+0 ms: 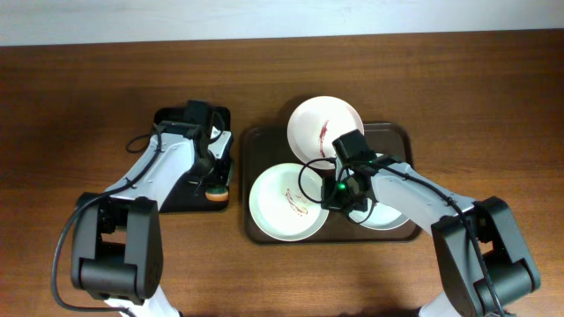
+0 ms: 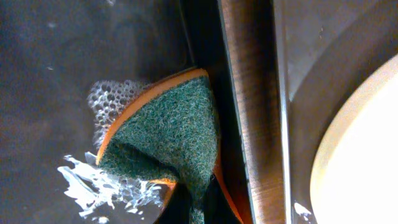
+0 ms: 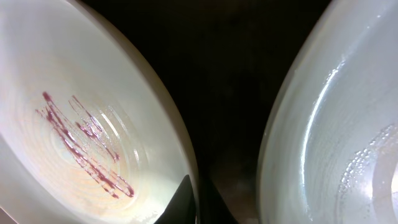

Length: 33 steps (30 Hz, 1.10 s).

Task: Clean dirty plates on tray and stack at the side
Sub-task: 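Carry the sponge with the left gripper toward the lower-left white plate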

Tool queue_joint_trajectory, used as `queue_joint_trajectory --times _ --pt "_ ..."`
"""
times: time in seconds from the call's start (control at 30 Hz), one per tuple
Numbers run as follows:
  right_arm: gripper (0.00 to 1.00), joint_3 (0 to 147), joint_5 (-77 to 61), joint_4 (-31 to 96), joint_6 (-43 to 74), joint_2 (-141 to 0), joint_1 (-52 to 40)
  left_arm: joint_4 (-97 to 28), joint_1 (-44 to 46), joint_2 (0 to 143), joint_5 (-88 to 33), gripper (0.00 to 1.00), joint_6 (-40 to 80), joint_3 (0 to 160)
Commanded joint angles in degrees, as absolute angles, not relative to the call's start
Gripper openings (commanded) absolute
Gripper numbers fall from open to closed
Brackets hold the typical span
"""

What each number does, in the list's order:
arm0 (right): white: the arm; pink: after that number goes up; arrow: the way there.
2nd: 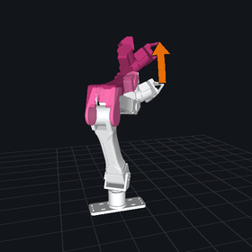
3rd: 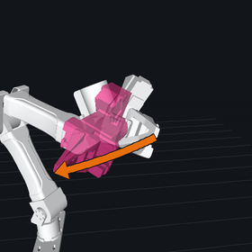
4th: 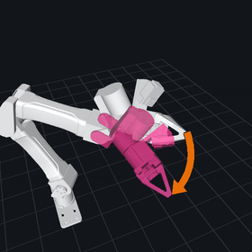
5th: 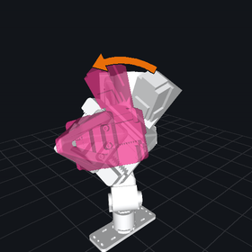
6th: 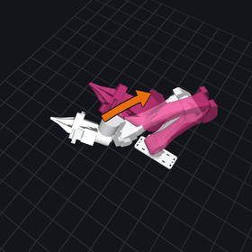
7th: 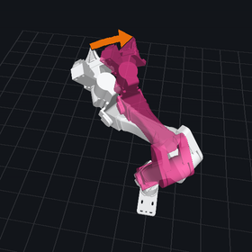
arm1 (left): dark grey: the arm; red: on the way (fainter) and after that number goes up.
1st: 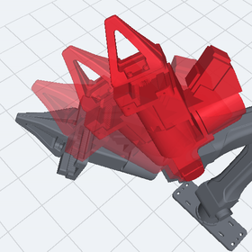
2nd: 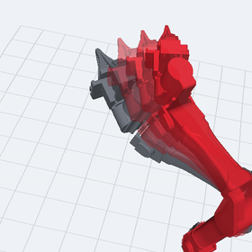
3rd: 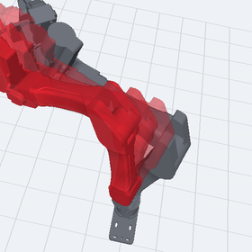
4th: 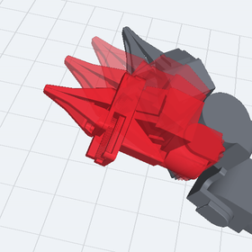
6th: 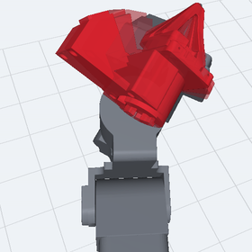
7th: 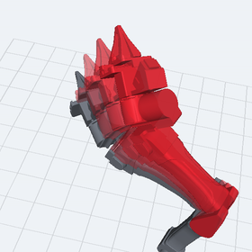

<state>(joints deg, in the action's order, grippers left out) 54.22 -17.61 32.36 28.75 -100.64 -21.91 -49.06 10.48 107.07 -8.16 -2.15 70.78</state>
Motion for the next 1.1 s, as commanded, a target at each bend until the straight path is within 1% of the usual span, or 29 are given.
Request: queue_joint_trajectory --times 0.0,0.4,0.67,1.07 --pt "0.04 54.48 -15.14 32.1 29.45 -101.65 -22.55 -50.22 11.4 107.79 -10.46 0.0 -2.17 71.29" --pt "0.04 54.48 -15.14 32.1 29.43 -101.65 -22.55 -56.75 12.01 107.79 -11.42 0.0 -2.17 71.29" --pt "0.04 54.48 -15.14 32.1 29.45 -101.65 -22.55 -58.92 12.01 107.79 -14.09 0.0 -2.15 71.29" --pt "0.04 54.48 -15.11 32.1 29.45 -101.65 -22.55 -61.67 12.14 107.79 -14.2 0.0 -2.17 71.29"
